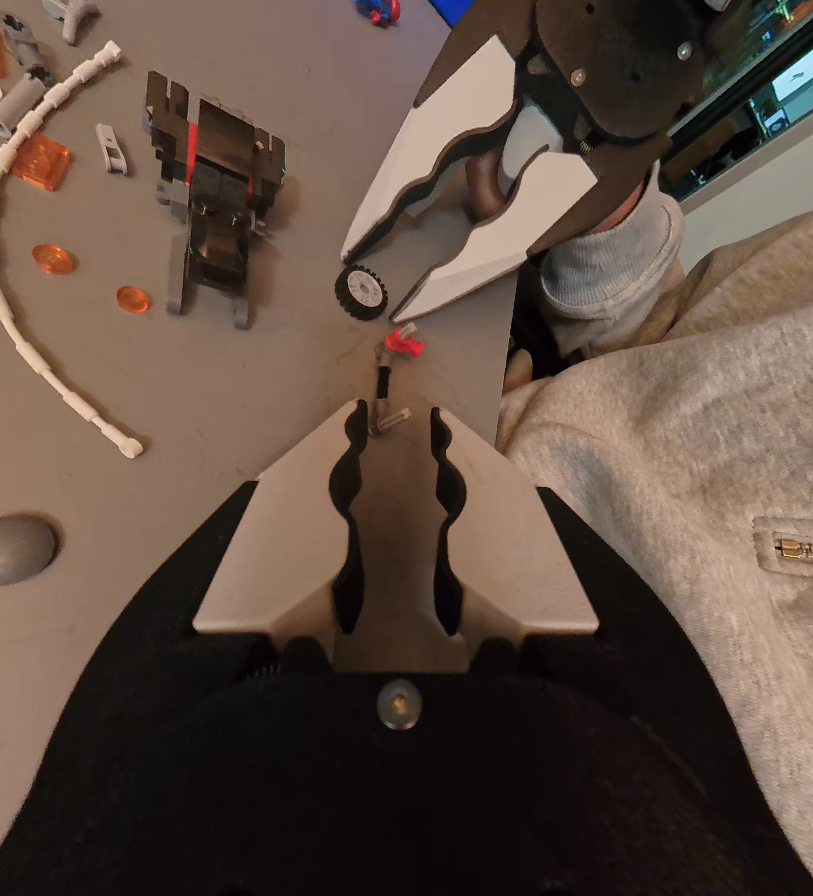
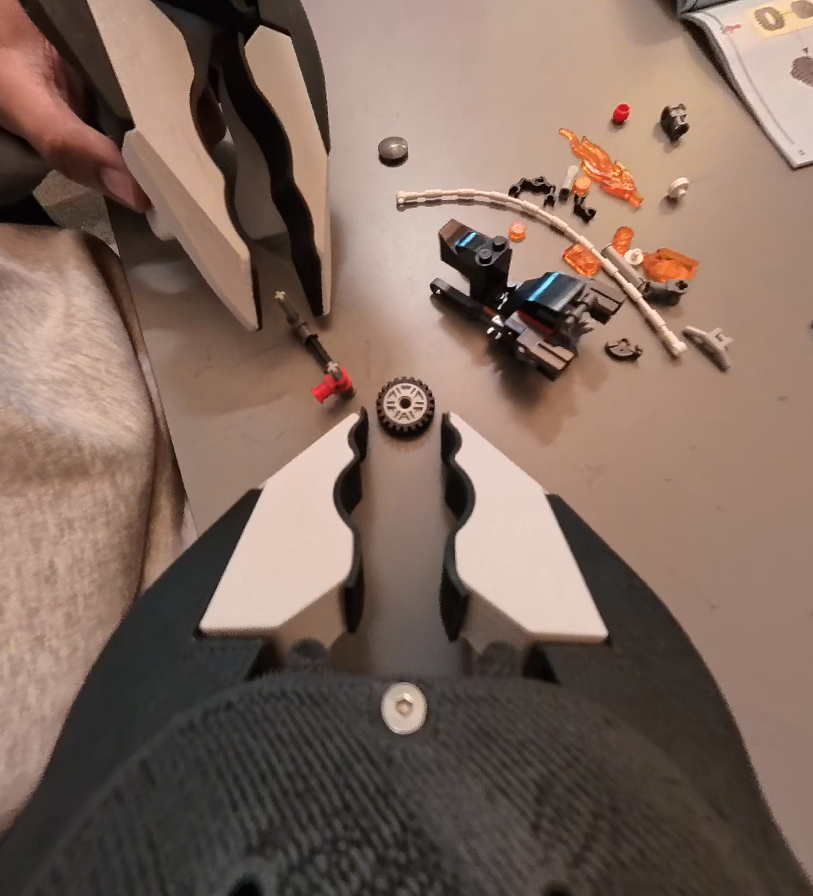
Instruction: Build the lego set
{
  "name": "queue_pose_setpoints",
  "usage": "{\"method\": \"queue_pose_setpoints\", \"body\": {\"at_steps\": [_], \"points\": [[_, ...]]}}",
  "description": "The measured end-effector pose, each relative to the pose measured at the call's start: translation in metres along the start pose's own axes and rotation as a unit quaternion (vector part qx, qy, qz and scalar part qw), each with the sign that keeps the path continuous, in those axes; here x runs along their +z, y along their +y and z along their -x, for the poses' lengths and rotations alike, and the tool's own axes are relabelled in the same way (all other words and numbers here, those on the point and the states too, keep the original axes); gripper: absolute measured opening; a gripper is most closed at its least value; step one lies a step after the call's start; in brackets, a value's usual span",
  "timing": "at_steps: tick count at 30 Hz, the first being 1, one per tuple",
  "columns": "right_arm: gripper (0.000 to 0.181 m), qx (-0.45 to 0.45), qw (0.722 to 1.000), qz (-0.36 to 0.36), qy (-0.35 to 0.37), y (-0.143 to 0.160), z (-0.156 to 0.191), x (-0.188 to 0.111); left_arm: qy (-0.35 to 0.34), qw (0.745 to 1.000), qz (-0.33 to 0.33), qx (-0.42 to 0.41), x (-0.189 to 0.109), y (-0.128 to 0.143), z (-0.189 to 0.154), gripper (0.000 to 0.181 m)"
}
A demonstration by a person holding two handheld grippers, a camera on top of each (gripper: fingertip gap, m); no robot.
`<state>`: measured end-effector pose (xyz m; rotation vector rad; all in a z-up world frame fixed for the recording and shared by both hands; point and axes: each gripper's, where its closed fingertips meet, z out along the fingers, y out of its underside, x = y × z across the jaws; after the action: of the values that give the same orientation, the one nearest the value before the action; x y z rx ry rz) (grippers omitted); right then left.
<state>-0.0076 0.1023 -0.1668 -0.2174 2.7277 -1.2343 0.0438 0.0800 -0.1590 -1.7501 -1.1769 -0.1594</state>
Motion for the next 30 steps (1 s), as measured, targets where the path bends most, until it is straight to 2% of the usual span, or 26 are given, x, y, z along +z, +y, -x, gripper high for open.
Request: {"method": "queue_pose_setpoints", "body": {"at_steps": [6, 13, 22, 30], "points": [[0.033, -0.023, 1.000, 0.002, 0.006, 0.002, 0.001, -0.001, 0.002, 1.000, -0.001, -0.002, 0.000, 0.000, 0.000, 0.025], [0.028, -0.027, 0.999, 0.002, -0.019, 0.006, 0.007, -0.006, 0.002, 1.000, -0.001, -0.002, 0.000, 0.000, 0.000, 0.025], [0.034, -0.057, 0.998, 0.001, 0.020, 0.003, -0.002, -0.002, 0.002, 1.000, 0.001, -0.001, 0.000, 0.000, 0.000, 0.025], [0.019, -0.076, 0.996, -0.004, 0.035, 0.000, -0.003, -0.001, -0.005, 1.000, 0.007, 0.025, 0.002, 0.002, -0.004, 0.030]]}}
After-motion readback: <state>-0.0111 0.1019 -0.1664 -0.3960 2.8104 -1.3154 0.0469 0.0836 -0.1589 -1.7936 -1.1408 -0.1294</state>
